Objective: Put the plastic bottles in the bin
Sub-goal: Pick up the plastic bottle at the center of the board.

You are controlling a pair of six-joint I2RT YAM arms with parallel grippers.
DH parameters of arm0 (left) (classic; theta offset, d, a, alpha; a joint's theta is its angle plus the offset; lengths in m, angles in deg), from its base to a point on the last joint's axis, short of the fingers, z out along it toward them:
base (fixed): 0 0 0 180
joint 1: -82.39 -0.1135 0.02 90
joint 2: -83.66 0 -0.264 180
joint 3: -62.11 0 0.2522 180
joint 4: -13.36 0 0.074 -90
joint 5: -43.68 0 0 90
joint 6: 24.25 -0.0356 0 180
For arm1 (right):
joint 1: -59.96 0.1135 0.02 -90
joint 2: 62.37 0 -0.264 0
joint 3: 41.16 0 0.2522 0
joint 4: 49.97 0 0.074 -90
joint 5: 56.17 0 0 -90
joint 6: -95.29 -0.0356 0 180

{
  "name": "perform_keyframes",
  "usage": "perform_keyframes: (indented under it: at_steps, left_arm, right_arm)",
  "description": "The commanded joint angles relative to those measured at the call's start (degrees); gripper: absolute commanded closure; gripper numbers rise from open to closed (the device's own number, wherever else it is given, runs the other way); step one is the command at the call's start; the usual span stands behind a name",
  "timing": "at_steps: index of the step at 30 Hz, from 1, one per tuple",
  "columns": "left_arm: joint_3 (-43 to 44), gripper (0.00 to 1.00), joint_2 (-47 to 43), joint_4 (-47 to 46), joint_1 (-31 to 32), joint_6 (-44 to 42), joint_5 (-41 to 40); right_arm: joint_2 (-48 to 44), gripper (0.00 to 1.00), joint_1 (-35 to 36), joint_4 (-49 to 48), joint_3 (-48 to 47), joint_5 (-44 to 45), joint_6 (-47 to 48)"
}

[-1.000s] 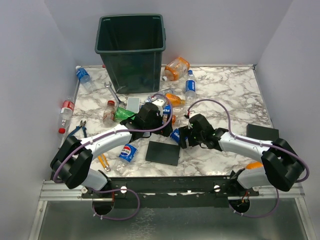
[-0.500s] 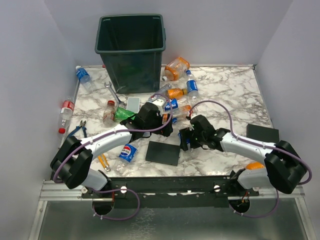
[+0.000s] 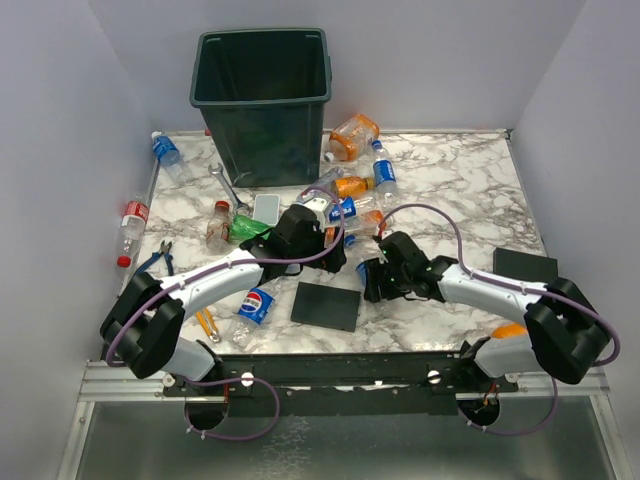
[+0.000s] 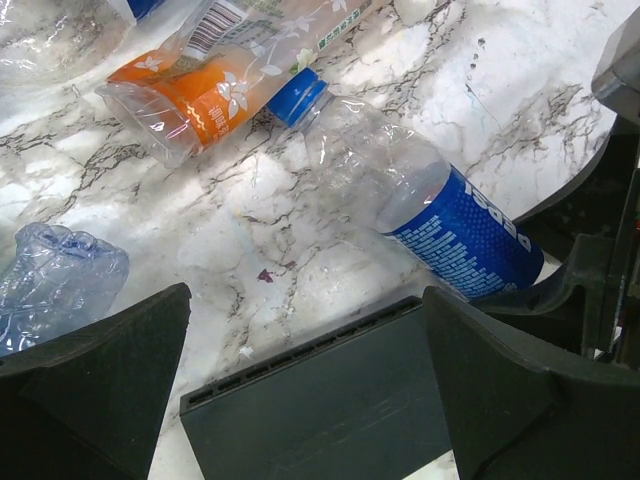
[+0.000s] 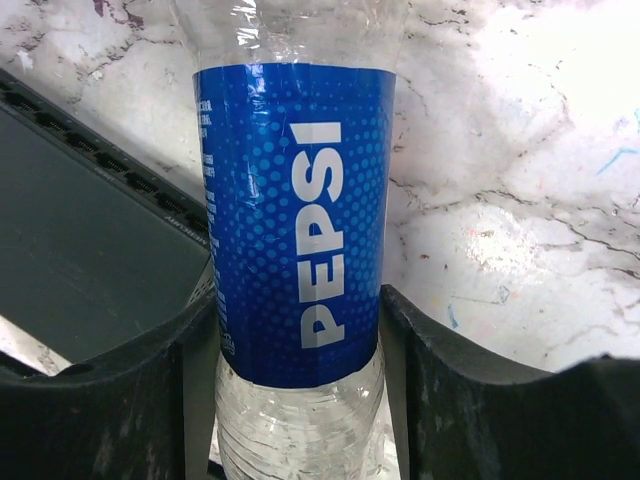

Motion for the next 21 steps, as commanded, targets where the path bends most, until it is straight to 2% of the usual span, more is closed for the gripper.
perform_keyframes:
  at_steps: [1,5,9,17,21]
  left_arm:
    - [0.89,0.02,-2.36,-1.69,0.27,1.0,1.24]
    - [1.97,0.01,-4.41,-2.82,0.26,2.48,0.99]
    - [3.97,0.01,-7.33,-4.84,0.22,3.81,0.41]
    - [2.95,0.01,-12.3,-21.87,-0.04,12.72,0.02]
    - [2.94,0.01,-12.2,-29.64,-0.82,18.43,1.63]
  right_arm:
    - [-3.71,0.51,0.33,2.08,-0.55,0.6,-0.7]
    - [-10.27,0.54,0.39,3.6,-1.1,3.0,-1.12]
    - [-19.54,0.56,0.37,0.48,0.67,0.41,-0.05]
    - [-39.49,0.6,0.32,-11.85,9.96,-4.16,1.11]
    - [-45.87,0.61,0.35,-15.32,13.09,-4.92,1.27]
